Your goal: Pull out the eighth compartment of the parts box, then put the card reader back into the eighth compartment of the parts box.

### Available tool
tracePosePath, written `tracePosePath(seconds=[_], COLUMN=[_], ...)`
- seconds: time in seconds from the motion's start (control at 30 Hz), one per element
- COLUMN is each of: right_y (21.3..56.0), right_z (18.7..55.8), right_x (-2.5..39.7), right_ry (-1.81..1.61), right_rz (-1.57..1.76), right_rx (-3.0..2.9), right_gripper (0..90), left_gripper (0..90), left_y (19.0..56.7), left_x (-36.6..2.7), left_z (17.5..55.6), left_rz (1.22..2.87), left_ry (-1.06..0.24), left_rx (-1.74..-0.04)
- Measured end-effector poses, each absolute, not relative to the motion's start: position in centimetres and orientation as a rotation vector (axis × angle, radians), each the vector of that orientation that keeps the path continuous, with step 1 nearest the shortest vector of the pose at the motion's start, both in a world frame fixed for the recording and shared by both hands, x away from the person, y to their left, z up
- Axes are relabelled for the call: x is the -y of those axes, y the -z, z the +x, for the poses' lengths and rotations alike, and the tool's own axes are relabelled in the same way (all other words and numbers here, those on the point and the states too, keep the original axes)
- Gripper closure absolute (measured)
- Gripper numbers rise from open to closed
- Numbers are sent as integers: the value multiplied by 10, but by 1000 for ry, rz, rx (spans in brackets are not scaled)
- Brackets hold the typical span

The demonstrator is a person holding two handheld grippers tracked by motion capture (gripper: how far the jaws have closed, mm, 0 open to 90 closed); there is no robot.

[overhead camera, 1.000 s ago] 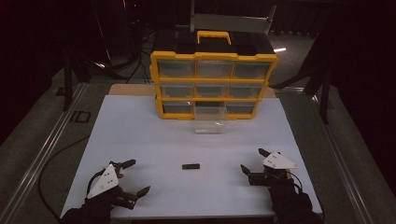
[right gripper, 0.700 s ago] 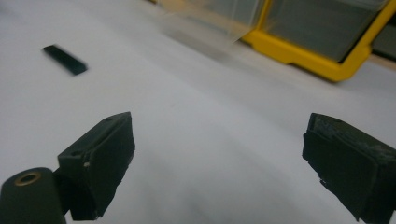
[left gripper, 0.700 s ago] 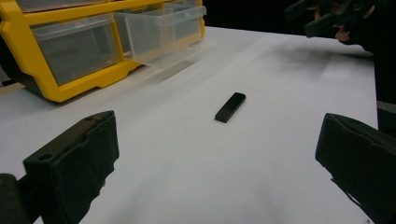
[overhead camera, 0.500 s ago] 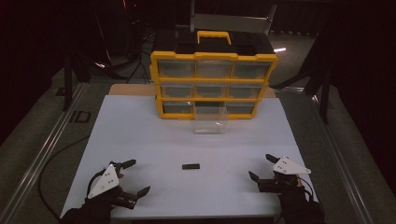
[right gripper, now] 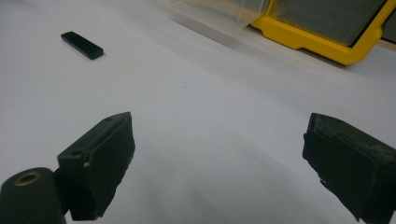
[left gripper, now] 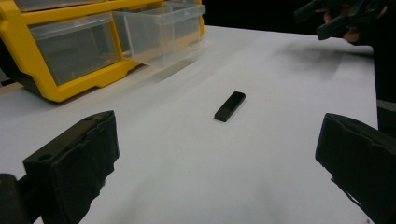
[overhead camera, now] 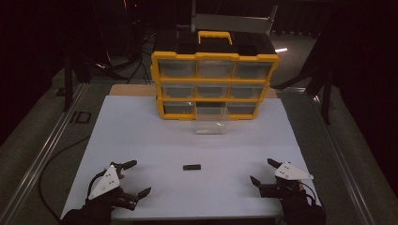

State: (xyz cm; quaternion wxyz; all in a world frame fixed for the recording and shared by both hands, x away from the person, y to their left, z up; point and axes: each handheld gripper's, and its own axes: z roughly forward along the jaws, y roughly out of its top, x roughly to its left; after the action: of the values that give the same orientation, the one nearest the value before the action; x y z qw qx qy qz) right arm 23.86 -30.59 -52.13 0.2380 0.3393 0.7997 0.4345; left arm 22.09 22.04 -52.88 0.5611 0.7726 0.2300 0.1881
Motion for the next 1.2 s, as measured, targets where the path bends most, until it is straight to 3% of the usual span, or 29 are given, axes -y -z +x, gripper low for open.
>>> tracePosePath(seconds=[1.2], right_y=[523], right_z=[236], right_x=[297], right_ry=[-1227], right_rz=[842], right_rx=[-2190], right_gripper=[89], left_gripper=[0], left_y=[529], left_x=[-219], left_z=[222], left_rz=[1834], left_ry=[-441], left_rx=[-556])
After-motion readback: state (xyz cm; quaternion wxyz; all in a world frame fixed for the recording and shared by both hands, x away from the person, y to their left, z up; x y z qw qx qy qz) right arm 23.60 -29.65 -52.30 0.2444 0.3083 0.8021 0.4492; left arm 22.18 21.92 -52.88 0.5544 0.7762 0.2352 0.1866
